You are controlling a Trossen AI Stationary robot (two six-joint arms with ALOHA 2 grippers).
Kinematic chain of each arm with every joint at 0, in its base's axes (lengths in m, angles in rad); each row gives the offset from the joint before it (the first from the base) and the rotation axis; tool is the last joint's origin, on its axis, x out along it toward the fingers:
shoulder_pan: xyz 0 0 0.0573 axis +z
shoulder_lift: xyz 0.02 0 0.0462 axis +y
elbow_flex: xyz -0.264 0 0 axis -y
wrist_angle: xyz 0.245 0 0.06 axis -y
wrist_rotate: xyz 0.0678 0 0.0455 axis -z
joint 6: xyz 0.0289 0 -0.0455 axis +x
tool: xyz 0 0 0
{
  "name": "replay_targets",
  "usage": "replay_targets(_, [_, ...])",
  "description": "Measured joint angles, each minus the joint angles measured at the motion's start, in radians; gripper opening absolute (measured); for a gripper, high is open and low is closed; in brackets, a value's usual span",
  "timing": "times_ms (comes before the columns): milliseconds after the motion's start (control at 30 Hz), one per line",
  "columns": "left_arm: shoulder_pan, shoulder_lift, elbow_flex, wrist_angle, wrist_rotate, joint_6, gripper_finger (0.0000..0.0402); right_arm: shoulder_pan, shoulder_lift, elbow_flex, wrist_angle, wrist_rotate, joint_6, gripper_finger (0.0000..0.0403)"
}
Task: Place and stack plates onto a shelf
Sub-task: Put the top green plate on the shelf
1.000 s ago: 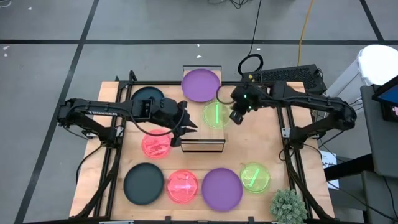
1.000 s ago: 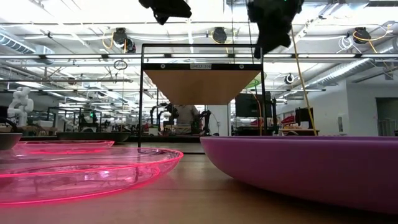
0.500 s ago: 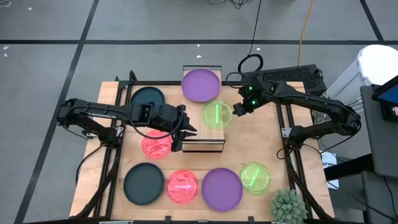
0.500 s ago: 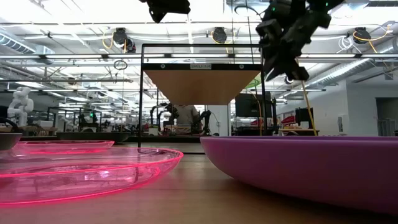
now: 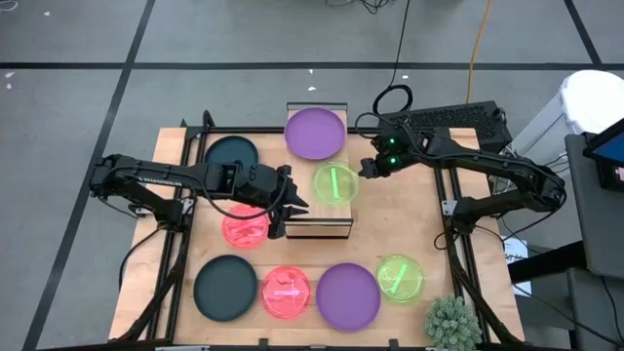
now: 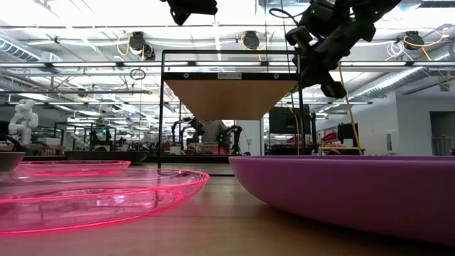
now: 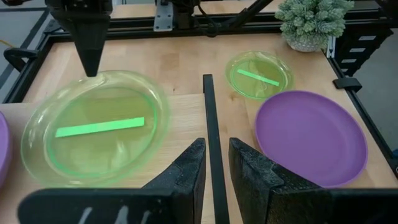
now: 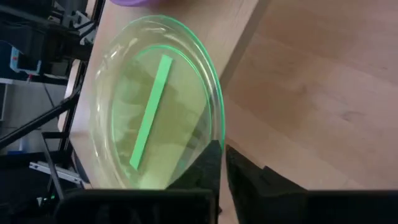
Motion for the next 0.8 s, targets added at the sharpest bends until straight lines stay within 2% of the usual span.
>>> replay_targets(233, [0.000, 0.000, 0.000, 0.000, -0.036, 0.000, 0.0076, 0.020, 0.000, 0.000, 0.049, -0.001, 0.046, 0.0022])
replay_targets(433, [0.003, 0.000, 0.000, 0.000, -0.089, 0.001, 0.0076, 0.064, 0.000, 0.000, 0.117, 0.000, 0.107, 0.0003])
replay_targets(667, [0.004, 0.000, 0.000, 0.000, -0.194, 0.000, 0.0076, 0.077, -0.006, 0.000, 0.144, 0.005, 0.148, 0.0007])
replay_targets(800, [0.004, 0.000, 0.000, 0.000, -0.247, -0.059, 0.0076, 0.059, -0.035, 0.002, 0.156, 0.028, 0.154, 0.0007])
